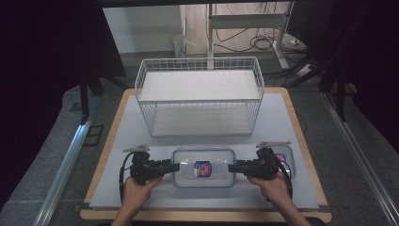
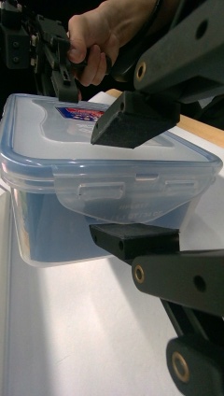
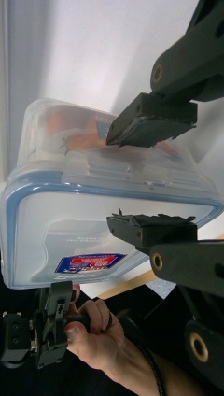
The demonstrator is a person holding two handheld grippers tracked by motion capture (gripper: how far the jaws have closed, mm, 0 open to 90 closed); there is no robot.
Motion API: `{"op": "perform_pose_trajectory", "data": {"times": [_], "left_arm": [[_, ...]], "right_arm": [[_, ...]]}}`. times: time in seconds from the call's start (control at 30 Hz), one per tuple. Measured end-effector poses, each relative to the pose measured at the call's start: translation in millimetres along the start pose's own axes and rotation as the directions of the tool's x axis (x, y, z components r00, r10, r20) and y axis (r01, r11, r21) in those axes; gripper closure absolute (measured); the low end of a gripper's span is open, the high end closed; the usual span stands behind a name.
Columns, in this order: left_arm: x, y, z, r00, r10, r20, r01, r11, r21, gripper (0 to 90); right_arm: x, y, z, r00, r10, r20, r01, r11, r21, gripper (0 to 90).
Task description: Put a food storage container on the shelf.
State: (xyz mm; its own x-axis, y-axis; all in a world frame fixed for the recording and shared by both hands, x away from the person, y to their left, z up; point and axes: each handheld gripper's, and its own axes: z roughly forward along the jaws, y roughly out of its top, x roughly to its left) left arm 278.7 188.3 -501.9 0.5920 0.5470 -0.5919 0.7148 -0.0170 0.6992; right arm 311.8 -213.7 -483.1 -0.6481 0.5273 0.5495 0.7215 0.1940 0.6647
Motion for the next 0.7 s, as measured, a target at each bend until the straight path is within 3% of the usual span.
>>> {"op": "perform_pose_trajectory", "data": {"times": [0.47, 0.7], "left_arm": [[-11.8, 26.6, -11.9, 0.9985, 0.055, -0.005, -0.056, 0.9972, -0.049, 51.4], [-22.4, 54.3, -20.5, 0.9955, 0.094, -0.011, -0.094, 0.9929, -0.072, 51.4]], "right_arm": [[13.5, 23.9, -11.8, 0.9984, -0.056, 0.005, 0.056, 0.996, -0.062, 55.4], [23.2, 50.4, -22.0, 0.9943, -0.104, 0.019, 0.106, 0.989, -0.103, 55.3]]}}
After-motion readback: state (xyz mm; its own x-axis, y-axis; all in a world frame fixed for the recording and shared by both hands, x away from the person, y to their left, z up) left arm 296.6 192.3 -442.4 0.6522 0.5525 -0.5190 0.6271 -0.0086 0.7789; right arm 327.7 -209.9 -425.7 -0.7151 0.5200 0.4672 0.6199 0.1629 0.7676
